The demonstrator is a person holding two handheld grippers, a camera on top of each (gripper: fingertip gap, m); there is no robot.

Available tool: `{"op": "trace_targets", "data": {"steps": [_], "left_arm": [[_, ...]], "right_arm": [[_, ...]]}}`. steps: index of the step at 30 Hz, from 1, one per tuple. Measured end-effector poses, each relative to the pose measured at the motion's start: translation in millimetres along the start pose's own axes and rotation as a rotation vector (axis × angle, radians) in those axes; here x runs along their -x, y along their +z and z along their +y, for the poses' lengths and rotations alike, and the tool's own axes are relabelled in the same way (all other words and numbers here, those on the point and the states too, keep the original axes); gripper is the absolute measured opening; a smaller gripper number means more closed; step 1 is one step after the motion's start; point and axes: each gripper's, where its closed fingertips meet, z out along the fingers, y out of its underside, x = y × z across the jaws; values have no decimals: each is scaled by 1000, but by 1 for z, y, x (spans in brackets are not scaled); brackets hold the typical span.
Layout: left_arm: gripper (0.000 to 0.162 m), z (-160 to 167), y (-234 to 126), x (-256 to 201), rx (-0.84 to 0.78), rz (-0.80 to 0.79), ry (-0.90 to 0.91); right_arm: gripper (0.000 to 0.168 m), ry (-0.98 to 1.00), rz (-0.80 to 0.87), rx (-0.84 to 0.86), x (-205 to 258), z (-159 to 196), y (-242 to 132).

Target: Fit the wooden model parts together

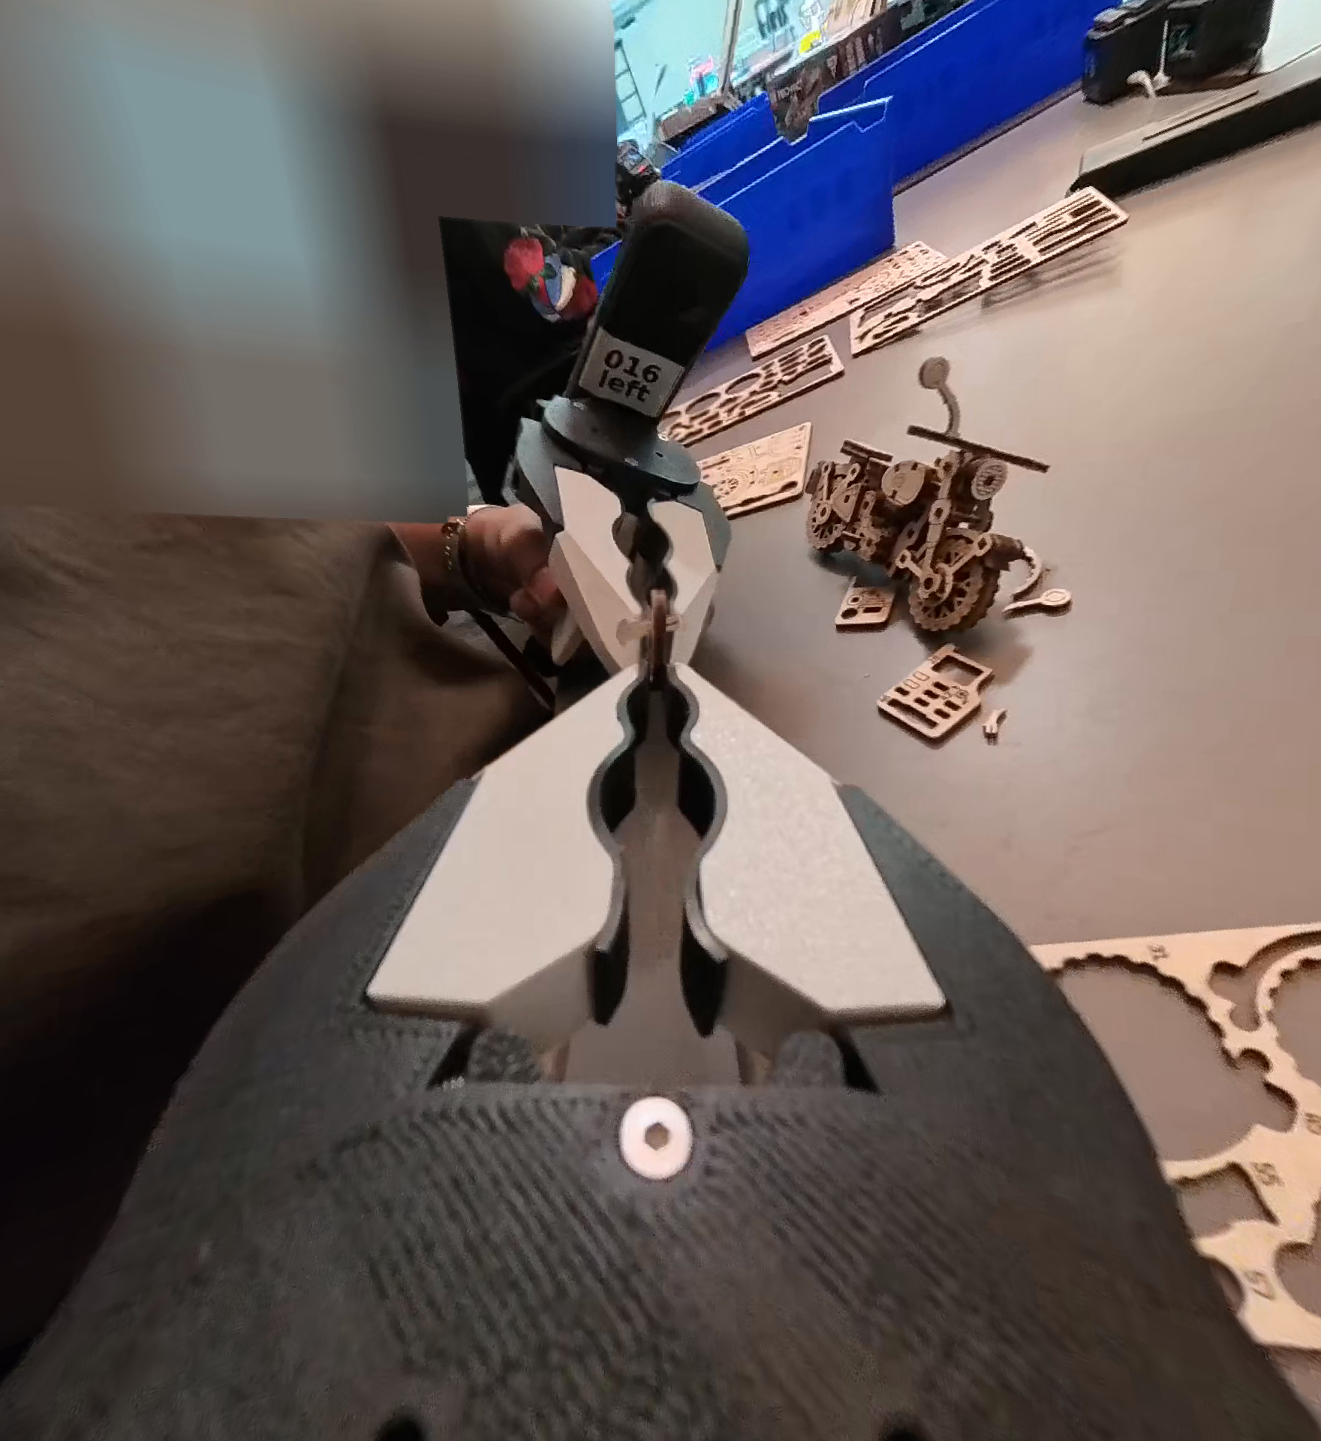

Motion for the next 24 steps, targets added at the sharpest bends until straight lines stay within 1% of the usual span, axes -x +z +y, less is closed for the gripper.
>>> {"op": "trace_targets", "data": {"steps": [4, 6, 9, 12, 16, 21, 24], "left_arm": [[0, 2, 1, -2, 16, 23, -11], [0, 2, 1, -2, 12, 19, -19], [0, 0, 0, -2, -2, 34, -54], [0, -2, -1, -2, -11, 42, -66], [0, 2, 2, -4, 7, 44, -53], [0, 3, 3, -5, 10, 46, -50], [0, 3, 3, -5, 14, 50, -49]], "right_arm": [[3, 43, -4, -12, -3, 0, 0], [13, 43, 23, -12, -7, 1, 1], [25, 69, 19, -51, -8, -5, -1], [27, 116, 4, -115, -9, -14, -7], [24, 143, -1, -163, -10, -21, -11], [21, 123, 18, -113, -11, -14, -6], [13, 116, 20, -110, -10, -14, -5]]}}
